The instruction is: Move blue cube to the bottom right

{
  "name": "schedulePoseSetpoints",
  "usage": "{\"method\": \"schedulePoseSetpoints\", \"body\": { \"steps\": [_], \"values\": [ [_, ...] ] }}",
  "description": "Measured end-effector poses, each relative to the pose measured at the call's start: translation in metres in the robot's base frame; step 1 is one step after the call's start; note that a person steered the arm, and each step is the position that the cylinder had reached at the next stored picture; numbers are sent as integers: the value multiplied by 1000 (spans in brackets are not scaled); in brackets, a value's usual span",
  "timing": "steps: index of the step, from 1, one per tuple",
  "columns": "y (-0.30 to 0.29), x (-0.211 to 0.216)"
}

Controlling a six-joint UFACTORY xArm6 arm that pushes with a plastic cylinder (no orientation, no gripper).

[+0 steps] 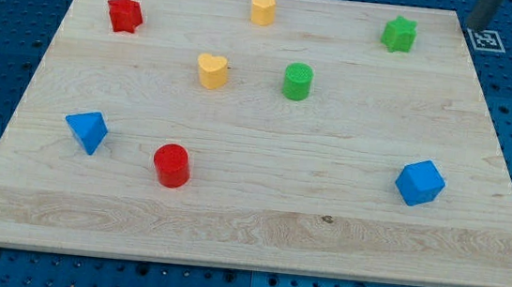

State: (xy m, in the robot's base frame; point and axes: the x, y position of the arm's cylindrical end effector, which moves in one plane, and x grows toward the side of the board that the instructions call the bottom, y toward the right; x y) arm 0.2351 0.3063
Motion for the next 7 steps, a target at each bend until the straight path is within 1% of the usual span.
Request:
{"method": "schedulePoseSetpoints", "body": {
  "steps": [2,5,7],
  "values": [
    [-85,39],
    [-142,150],
    [-153,235]
  ]
}}
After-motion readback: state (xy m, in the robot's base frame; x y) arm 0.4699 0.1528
